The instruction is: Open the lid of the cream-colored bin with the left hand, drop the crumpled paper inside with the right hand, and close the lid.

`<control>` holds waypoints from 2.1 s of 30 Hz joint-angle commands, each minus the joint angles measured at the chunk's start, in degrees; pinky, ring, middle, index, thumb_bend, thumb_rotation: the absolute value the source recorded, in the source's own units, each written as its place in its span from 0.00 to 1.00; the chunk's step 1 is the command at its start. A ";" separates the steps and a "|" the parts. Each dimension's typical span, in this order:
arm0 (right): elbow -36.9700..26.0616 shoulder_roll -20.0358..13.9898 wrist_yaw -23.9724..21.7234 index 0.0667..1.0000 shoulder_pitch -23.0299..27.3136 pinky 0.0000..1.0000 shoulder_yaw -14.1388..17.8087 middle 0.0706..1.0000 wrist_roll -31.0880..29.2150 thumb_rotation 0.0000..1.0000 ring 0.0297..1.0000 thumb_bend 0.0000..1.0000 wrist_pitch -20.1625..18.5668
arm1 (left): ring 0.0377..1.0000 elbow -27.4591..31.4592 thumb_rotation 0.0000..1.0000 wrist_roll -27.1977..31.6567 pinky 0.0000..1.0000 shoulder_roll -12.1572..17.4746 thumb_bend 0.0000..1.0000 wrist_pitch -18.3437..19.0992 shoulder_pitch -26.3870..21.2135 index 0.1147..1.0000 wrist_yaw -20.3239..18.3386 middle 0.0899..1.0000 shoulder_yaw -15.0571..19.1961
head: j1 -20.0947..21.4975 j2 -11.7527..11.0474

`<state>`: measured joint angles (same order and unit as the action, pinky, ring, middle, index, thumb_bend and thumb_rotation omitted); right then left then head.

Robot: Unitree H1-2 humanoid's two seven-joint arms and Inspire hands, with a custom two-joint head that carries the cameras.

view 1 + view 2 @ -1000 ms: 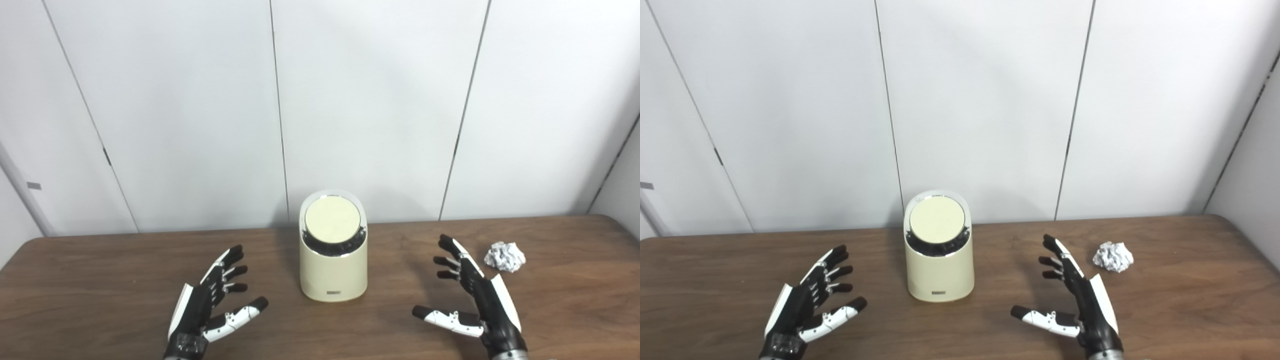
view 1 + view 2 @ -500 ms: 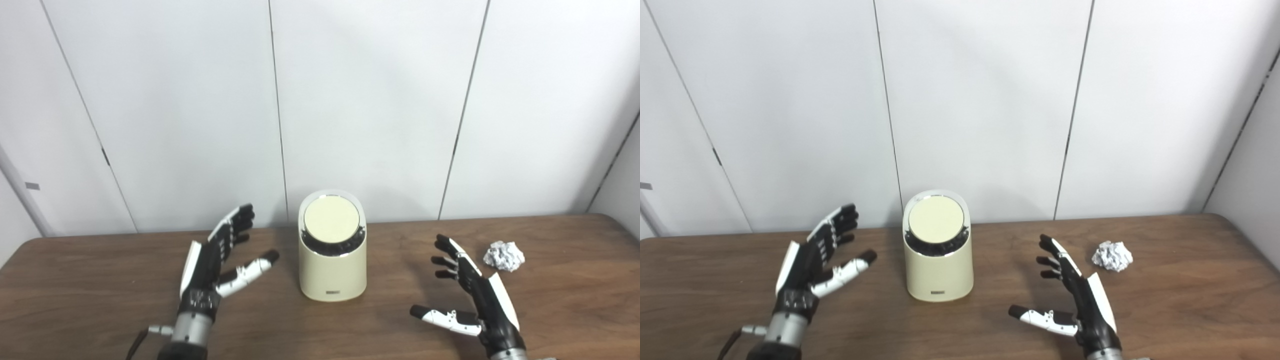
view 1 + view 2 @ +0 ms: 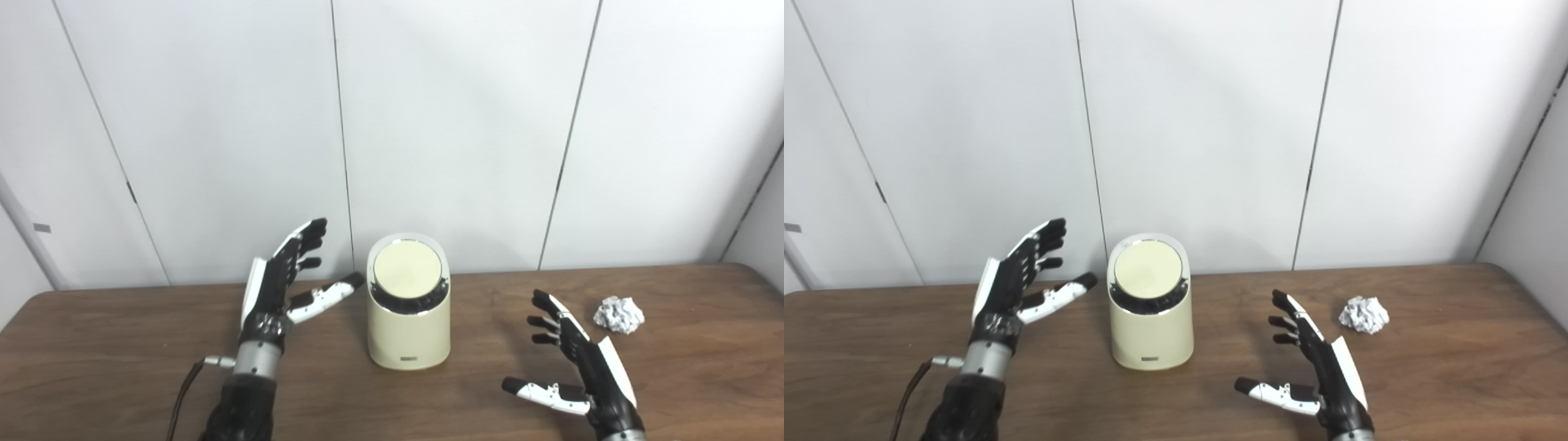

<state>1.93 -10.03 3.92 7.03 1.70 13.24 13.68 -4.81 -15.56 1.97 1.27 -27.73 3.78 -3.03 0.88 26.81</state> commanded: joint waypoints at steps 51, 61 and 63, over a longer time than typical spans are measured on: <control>-3.85 1.32 0.10 0.90 1.94 0.72 -1.18 0.91 0.46 0.32 0.81 0.85 -0.79 | 0.86 -11.85 0.17 -24.77 0.66 2.85 0.99 3.59 -13.88 0.95 6.17 0.93 -13.84 | 1.19 0.21; -4.86 1.45 0.13 0.90 2.04 0.71 -1.34 0.91 1.50 0.33 0.80 0.86 -2.04 | 0.86 -11.43 0.16 -28.38 0.68 4.37 1.00 5.79 -13.75 0.97 4.56 0.94 -16.11 | 1.07 0.97; -5.15 1.60 0.03 0.90 2.09 0.71 -1.40 0.91 1.38 0.33 0.81 0.86 -2.29 | 0.86 -11.52 0.15 -29.46 0.67 4.72 1.00 5.84 -13.85 0.96 4.76 0.94 -16.70 | 1.22 1.01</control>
<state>-1.27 -8.68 3.87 7.13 0.37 14.69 11.01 -17.70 -43.02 6.00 6.87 -39.19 8.29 -19.23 2.02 27.77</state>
